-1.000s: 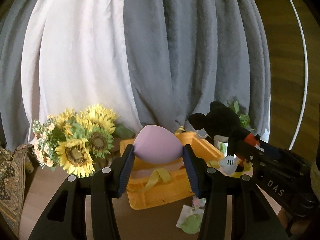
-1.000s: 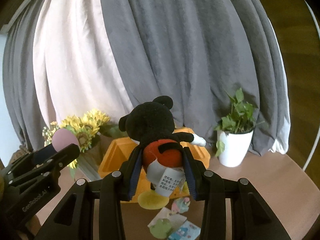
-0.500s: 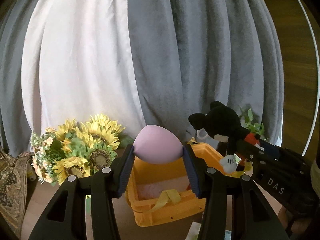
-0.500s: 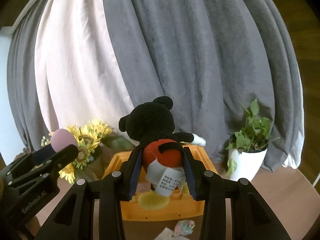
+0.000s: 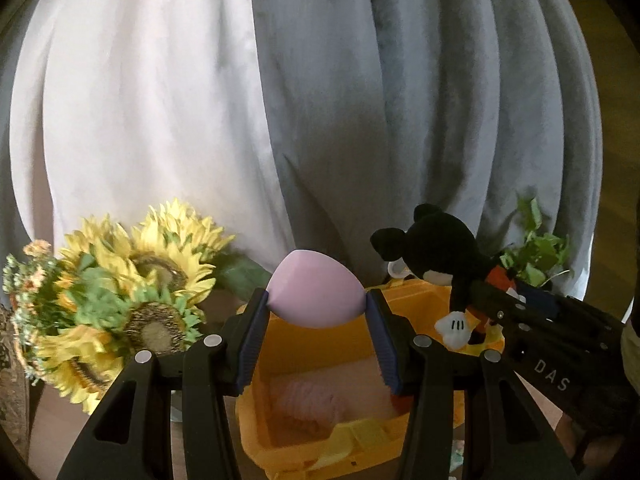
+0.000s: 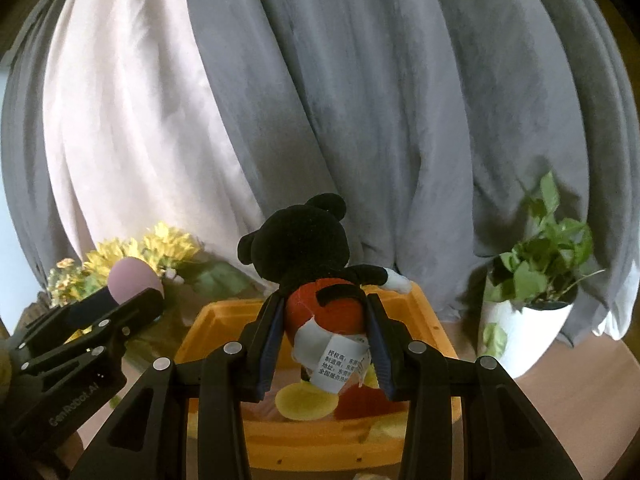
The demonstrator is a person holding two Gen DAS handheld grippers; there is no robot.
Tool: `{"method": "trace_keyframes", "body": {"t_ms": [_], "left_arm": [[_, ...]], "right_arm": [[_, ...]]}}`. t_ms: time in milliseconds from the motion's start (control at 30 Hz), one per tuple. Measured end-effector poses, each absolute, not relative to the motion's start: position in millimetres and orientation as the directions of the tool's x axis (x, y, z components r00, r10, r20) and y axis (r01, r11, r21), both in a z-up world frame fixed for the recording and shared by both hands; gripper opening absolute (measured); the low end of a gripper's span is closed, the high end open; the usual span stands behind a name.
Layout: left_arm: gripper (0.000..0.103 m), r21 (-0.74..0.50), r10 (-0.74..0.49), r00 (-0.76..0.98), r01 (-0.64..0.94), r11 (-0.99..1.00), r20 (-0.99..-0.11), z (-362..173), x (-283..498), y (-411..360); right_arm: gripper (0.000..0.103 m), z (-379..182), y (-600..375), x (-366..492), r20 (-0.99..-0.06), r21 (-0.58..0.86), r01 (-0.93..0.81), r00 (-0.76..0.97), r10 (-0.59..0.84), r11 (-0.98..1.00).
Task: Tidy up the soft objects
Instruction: 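Open both tools to release the sponge and Mickey into the crate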
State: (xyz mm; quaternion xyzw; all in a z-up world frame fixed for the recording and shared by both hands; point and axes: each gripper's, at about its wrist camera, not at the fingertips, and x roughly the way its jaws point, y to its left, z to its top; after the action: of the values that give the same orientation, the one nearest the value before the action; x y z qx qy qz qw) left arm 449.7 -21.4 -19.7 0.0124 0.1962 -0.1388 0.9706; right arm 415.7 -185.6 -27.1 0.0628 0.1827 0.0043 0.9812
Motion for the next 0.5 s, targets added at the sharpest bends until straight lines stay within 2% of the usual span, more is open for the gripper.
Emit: {"method": "trace_keyframes", "body": {"t_ms": [500], "left_arm": [[0.049, -0.044, -0.256, 0.808, 0.275, 0.960, -0.531, -81.3, 499.7, -40.5]], "right_arm": [[0.041, -84.7, -196.6, 470.1, -0.505, 0.161, 0.027, 0.861, 0.059, 0.987]]}}
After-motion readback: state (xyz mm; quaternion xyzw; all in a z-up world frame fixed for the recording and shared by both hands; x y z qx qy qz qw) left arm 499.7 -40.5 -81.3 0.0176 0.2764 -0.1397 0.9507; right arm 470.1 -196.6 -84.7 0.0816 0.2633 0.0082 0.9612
